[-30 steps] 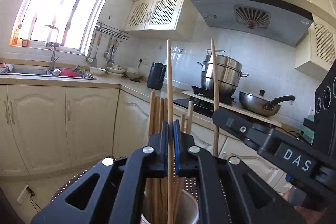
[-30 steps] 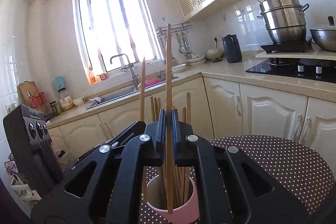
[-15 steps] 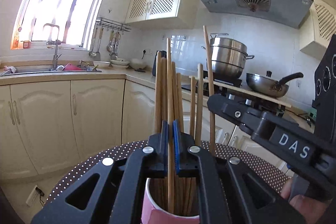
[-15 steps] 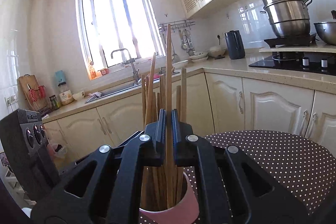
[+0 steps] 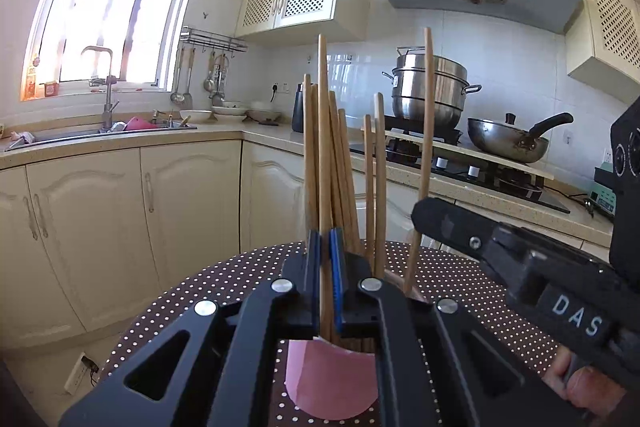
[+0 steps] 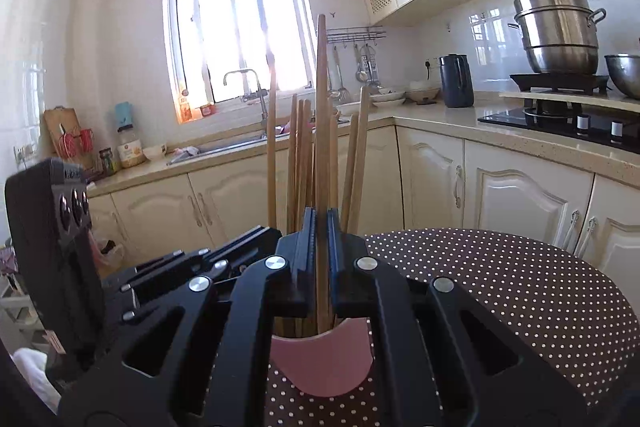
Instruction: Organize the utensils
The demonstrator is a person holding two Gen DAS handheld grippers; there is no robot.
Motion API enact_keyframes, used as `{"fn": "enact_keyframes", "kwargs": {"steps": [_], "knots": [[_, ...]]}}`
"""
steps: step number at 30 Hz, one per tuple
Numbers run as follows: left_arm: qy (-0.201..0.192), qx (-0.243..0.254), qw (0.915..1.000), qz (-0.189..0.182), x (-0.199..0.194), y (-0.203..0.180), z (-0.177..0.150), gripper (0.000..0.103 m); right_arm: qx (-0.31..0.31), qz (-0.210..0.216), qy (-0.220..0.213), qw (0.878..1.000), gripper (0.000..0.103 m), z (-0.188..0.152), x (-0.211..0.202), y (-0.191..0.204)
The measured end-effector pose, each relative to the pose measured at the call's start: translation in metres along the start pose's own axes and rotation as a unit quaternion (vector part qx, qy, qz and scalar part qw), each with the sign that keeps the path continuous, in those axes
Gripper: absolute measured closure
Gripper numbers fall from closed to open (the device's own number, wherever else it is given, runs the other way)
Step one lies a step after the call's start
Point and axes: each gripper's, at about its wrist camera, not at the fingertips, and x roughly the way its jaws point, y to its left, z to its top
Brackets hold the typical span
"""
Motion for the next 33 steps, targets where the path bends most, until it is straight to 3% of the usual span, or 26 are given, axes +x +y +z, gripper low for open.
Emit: {"fn": "enact_keyframes", "kwargs": {"steps": [7, 15, 16, 19, 23, 25, 30, 33], "knots": [[0.011, 0.014, 0.9998, -0.005, -0.008, 0.0, -0.006, 0.097, -0.042, -0.006, 0.021, 0.999, 0.097, -0.017, -0.001, 0.016], [0.037, 0.011, 0.9992, -0.006, -0.012, 0.002, -0.01, 0.096, -0.022, -0.009, 0.034, 0.999, 0.097, -0.02, -0.003, 0.014], [0.041, 0.01, 0.9991, -0.007, -0.012, 0.003, -0.01, 0.093, -0.017, -0.011, 0.035, 0.999, 0.096, -0.019, -0.003, 0.013], [0.044, 0.003, 0.999, -0.006, -0.018, 0.005, -0.009, 0.072, 0.007, -0.005, 0.041, 0.999, 0.096, -0.016, -0.004, 0.01], [0.045, 0.007, 0.9989, -0.007, -0.031, 0.004, -0.006, 0.065, 0.019, -0.011, 0.046, 0.999, 0.095, -0.012, -0.011, 0.009], [0.041, 0.007, 0.9991, -0.003, -0.04, 0.004, -0.003, 0.057, 0.023, -0.011, 0.04, 0.999, 0.092, -0.008, -0.019, 0.01], [0.031, 0.005, 0.9994, 0.013, -0.07, 0.006, 0.004, 0.045, 0.027, -0.02, 0.022, 0.999, 0.058, 0.002, -0.043, 0.018], [0.03, 0.003, 0.9994, 0.016, -0.096, 0.006, 0.011, 0.044, 0.032, -0.02, 0.015, 0.999, 0.058, 0.009, -0.063, 0.027]]}}
